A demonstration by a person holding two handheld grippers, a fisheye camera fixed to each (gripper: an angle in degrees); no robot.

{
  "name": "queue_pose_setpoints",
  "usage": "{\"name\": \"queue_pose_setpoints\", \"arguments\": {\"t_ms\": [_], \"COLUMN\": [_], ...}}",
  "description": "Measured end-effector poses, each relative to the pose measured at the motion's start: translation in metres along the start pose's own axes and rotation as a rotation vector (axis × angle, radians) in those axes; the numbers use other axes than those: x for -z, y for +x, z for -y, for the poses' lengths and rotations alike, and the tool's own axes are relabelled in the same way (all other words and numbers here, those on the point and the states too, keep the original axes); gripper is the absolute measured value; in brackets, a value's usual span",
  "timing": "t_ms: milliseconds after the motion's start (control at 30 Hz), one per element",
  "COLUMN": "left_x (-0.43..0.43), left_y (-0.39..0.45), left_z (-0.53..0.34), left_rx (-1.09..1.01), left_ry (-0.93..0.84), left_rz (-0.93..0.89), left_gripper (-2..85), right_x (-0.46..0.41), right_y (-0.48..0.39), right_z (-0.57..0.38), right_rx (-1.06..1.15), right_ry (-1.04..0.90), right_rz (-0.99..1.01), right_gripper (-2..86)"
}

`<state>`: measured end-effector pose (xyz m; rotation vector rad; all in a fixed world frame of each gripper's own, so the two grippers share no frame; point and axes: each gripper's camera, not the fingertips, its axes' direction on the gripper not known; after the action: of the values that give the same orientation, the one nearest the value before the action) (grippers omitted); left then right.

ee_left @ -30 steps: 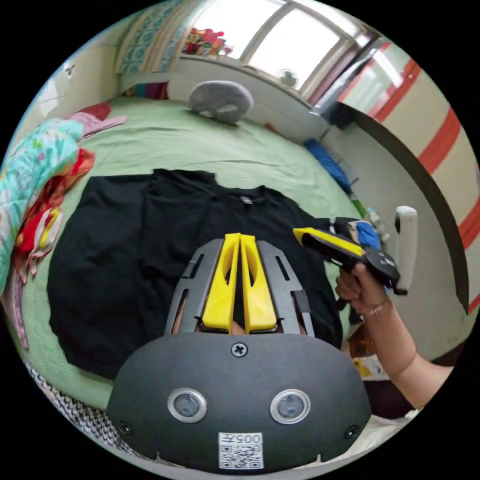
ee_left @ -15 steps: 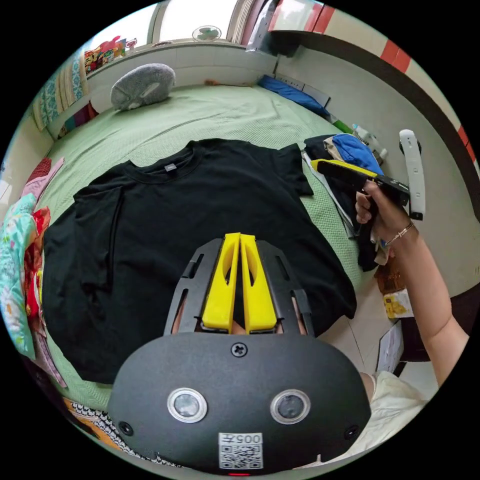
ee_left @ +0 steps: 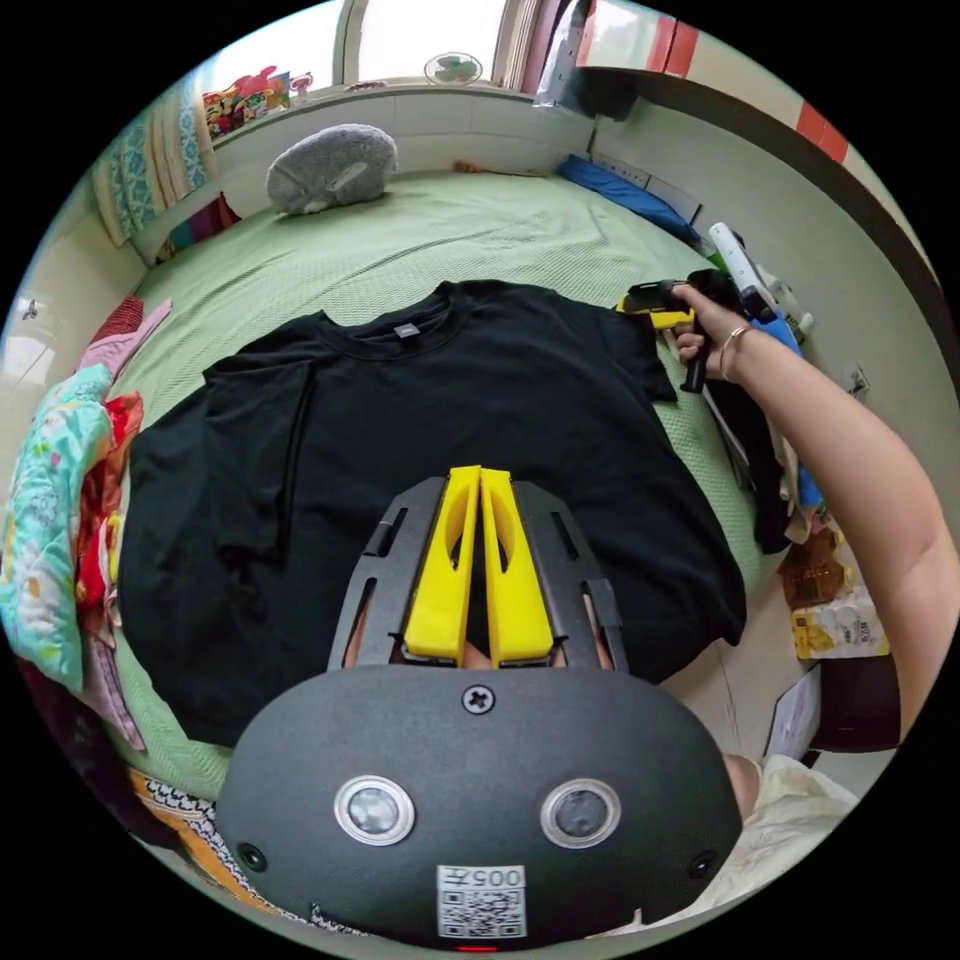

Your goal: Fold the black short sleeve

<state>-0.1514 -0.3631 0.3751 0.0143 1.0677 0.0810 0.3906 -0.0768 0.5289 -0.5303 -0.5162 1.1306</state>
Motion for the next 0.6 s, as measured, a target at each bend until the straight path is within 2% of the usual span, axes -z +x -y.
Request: {"name": "queue_pose_setpoints", "arguments": {"t_ms": [67,133,200,367,600], "left_x": [0.0,-0.001,-0.003,-0.004,-0.003], "left_y": [0.005,0.01,0.014,0.017,0.006], "left_z": [0.003,0.008,0.011,0.018,0.021], "left_rx": [-0.017,-0.029,-0.047,-0.051,-0.007], "left_ry": [-0.009,-0.032,-0.041,-0.063,-0.078], "left_rz": [0.039,0.053,0.044,0.034,-0.022], "left_gripper": [-0.5,-0.5,-0.4,-0.4,-0.4], "right_x": [0.005,0.017,0.033,0.075,0.111], "right_y": [0.007,0.014,0.015,-0.029,-0.152], "right_z": [0.001,0.0,-0.007,-0.028,-0.086], "right_rx": [-0.024,-0.046,-0.04,0.136,0.441], "right_ry": [-0.003,0.001,0.066,0.15,0.23], "right_rz": [0.029,0.031,0.101,0.078,-0.017], "right_gripper": [8.2,1.0,-0.9,-1.6,-1.5]}}
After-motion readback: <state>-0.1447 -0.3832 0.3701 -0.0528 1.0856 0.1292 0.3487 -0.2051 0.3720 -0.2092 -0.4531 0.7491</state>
